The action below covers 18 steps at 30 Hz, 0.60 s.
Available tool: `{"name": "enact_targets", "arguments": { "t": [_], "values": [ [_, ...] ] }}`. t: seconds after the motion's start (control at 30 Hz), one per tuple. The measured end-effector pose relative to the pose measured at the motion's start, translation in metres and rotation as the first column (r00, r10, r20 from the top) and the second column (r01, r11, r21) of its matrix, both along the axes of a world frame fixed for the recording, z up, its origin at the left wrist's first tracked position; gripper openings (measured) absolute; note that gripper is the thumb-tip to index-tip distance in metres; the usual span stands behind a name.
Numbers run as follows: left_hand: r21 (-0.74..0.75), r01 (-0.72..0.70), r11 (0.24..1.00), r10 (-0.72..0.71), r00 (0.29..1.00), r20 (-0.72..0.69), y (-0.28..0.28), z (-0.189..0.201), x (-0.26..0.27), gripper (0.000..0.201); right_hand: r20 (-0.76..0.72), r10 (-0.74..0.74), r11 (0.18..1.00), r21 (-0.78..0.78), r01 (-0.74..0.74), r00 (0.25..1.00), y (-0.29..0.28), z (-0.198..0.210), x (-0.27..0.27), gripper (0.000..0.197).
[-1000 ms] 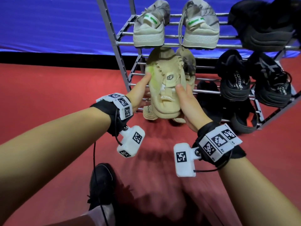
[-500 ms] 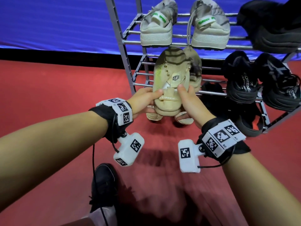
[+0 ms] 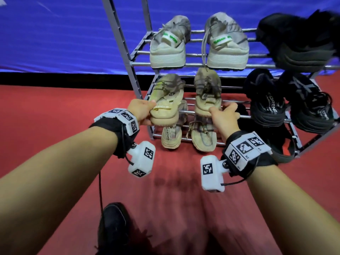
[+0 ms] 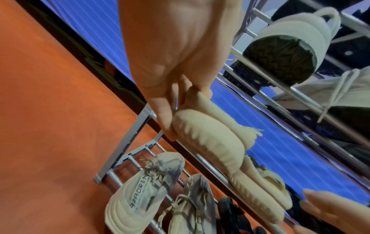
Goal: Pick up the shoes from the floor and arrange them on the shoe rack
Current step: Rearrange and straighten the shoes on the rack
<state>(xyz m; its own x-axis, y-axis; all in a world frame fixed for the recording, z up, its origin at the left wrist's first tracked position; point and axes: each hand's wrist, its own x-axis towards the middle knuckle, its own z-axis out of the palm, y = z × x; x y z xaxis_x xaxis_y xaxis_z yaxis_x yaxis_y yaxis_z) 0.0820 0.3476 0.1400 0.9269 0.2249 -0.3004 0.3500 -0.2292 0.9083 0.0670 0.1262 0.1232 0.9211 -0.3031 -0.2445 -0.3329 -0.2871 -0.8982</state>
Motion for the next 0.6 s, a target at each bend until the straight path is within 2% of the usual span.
{"name": "enact_targets", "arguments": {
  "t": [0.1, 0.17, 0.3, 0.4, 0.43, 0.5, 0.57, 0.6],
  "values": [
    [0.013, -0.025, 1.000, 0.025, 1.000, -0.006, -0.010, 0.000, 0.011, 0.024, -0.012, -0.019, 0.999, -0.047, 0.019, 1.000, 0.002, 0.004, 0.008, 0.061],
    [0.022, -0.087, 0.996, 0.086, 0.996, 0.039, -0.018, -0.002, 0.015, 0.023, 0.005, -0.005, 0.991, -0.131, 0.006, 1.000, 0.001, 0.005, 0.012, 0.069],
    [0.078, -0.220, 0.972, 0.206, 0.967, 0.150, -0.030, -0.017, 0.019, 0.027, 0.047, 0.116, 0.971, -0.215, -0.103, 0.992, -0.002, 0.000, 0.019, 0.093],
    [0.077, -0.229, 0.970, 0.210, 0.957, 0.202, -0.037, -0.022, 0.013, 0.022, 0.066, 0.163, 0.966, -0.213, -0.145, 0.984, 0.000, -0.010, 0.018, 0.103],
    [0.068, -0.212, 0.975, 0.195, 0.960, 0.200, -0.038, -0.026, 0.010, 0.027, 0.086, 0.154, 0.969, -0.207, -0.134, 0.984, 0.000, -0.013, 0.018, 0.104],
    [0.033, -0.183, 0.983, 0.173, 0.967, 0.189, -0.041, -0.035, -0.002, 0.064, 0.104, 0.145, 0.971, -0.207, -0.121, 0.984, -0.002, -0.014, 0.019, 0.099],
    [0.027, -0.144, 0.989, 0.137, 0.973, 0.187, -0.043, -0.050, -0.013, 0.090, 0.108, 0.146, 0.967, -0.226, -0.119, 0.983, -0.005, -0.013, 0.019, 0.083],
    [0.037, -0.117, 0.992, 0.108, 0.974, 0.199, -0.044, -0.059, -0.015, 0.096, 0.112, 0.139, 0.965, -0.238, -0.109, 0.984, -0.007, -0.015, 0.020, 0.075]
  ]
}}
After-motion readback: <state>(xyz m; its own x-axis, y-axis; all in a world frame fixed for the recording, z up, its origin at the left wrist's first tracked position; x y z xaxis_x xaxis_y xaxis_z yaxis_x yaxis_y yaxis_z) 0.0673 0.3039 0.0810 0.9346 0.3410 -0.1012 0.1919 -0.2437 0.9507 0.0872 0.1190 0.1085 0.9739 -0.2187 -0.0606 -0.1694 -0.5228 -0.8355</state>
